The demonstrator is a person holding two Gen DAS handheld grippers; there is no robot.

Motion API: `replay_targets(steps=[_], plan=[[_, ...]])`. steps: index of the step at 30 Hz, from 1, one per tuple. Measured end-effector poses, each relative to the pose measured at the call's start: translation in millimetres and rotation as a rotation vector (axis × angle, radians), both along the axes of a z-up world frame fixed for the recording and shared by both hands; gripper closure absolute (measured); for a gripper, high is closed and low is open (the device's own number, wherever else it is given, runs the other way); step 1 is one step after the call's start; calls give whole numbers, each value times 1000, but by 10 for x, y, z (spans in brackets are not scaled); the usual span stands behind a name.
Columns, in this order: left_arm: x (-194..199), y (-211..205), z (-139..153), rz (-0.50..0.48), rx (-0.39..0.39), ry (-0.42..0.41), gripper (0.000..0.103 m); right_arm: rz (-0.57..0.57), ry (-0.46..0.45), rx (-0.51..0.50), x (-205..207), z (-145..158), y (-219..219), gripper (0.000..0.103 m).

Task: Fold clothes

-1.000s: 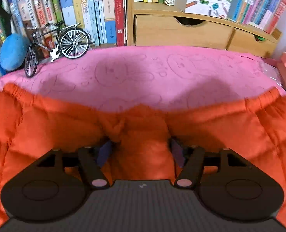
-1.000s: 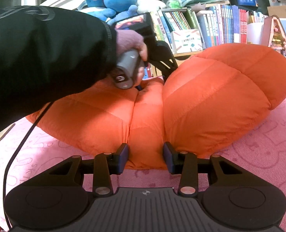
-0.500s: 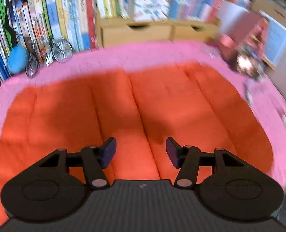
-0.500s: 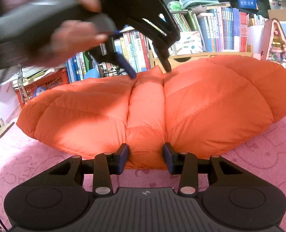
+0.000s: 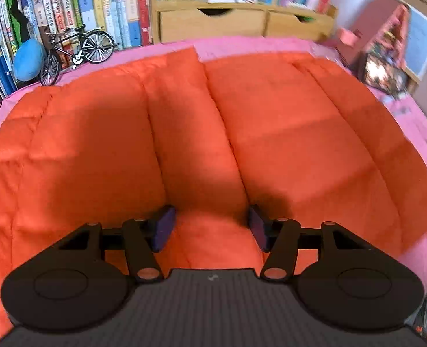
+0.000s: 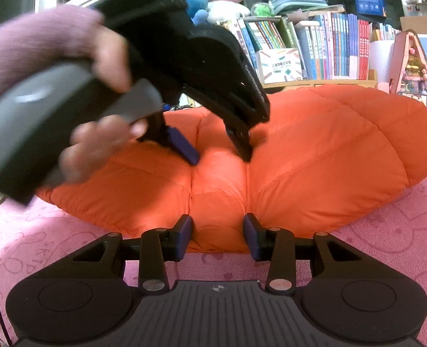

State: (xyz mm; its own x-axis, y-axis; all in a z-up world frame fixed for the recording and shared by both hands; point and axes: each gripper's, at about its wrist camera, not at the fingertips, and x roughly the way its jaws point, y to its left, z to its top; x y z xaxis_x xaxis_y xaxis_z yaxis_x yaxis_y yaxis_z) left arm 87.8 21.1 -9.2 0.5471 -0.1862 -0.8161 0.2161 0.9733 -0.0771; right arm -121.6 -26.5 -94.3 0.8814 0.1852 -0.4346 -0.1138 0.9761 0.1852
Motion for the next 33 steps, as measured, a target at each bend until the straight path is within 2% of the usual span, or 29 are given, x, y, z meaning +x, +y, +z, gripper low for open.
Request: replay_targets(steps=[5,13,18,20,23,26,27,30,33], plan=[[458,39,-35,53,6,-34,46,3,0,8,-3,22,-11,62],[1207,178,-198,155,-56,-5,43,16,1,17,-47,68,-10,62],[1334,126,-205,211,-42,-1,42,23,1,22,-50,99,-20,62],[1211,69,-136,207,-29,-31,44,28,-1,86,-72,132,-121,61],[798,-39,18,162,-6,-109,44,8,-6,217,-94,132,-405,61],[268,-59,125,122,-39,-189,44,-68,-64,306,-192,189,-729,58],[86,-71,143,109,-46,-213,43,-93,-82,321,-213,207,-814,54],[-412,-125,115,88,-35,-286,42,-155,-99,389,-221,229,-1108,45],[-723,-112,2,116,-37,-319,38,-193,-74,437,-192,197,-1319,44]])
